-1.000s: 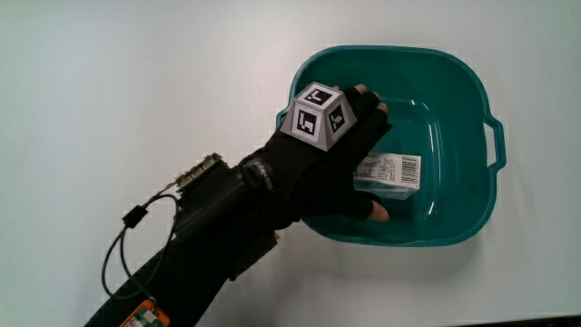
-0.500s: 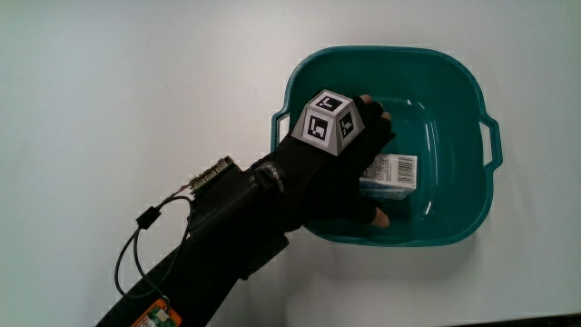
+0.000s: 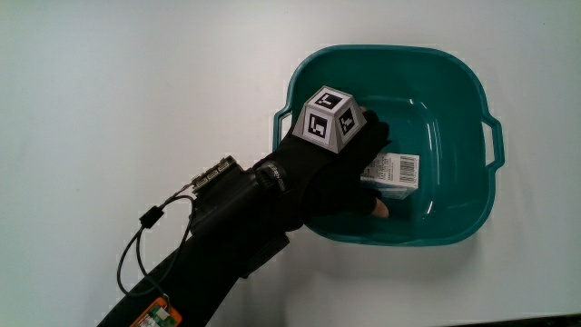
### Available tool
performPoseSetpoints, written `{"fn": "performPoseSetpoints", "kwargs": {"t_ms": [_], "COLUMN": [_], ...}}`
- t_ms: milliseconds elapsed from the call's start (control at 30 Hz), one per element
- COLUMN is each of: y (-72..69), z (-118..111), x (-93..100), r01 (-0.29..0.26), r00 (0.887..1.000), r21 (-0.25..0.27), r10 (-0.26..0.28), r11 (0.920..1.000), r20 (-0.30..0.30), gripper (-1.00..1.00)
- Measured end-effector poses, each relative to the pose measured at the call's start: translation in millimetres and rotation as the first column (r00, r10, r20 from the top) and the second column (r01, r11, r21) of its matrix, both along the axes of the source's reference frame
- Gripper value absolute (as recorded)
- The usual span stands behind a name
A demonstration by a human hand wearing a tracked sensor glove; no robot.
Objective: Pick milk from plate
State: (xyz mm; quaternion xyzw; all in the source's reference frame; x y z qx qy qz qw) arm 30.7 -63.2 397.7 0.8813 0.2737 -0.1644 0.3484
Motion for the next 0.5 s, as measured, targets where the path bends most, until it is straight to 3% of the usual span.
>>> {"fn": "performPoseSetpoints", "kwargs": {"t_ms": [500], "y": [0.5], "z": [-0.1], "x": [0.4], "r01": [0.029], "r00": [1.0], "r21": [0.032], "r10": [-0.029], "r11": [0.9991], "r20": [-0.003], "gripper": [0.58]}}
